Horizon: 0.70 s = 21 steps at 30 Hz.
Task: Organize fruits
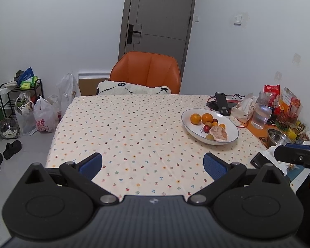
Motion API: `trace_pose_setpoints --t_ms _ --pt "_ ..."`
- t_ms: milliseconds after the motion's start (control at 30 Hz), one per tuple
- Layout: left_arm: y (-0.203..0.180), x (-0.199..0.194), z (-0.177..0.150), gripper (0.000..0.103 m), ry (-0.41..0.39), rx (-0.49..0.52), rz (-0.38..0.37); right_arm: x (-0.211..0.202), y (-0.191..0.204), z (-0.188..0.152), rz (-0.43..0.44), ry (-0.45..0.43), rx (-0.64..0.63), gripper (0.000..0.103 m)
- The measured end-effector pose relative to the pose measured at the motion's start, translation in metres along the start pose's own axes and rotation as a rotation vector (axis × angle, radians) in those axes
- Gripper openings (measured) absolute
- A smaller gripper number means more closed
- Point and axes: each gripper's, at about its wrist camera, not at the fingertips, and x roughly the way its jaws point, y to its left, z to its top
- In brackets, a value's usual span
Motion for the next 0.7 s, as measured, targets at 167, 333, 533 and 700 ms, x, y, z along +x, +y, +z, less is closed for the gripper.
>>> trace_pose_setpoints --t_ms 167,333,533,700 --pt "-0.0005 -0.0003 -0.0001 0.103 0.002 0.002 0.004 0.0002 -0.0002 0.0 0.0 0.0 0.0 0.103" --pt "0.0002 0.0003 0.0 0.103 0.005 -0.002 0.009 0.0005 -0.0005 0.0002 -0.002 0.001 0.0 0.103" --pt "0.0004 0.0003 -0.0001 0.103 0.005 -0.002 0.01 -0.0003 0.0005 -0.0013 -0.004 0.001 -0.001 0.103" --pt "0.0002 0.0005 0.0 0.103 0.005 -0.002 0.009 -0.0003 0.0004 -0.0018 -0.005 0.0 0.0 0.103"
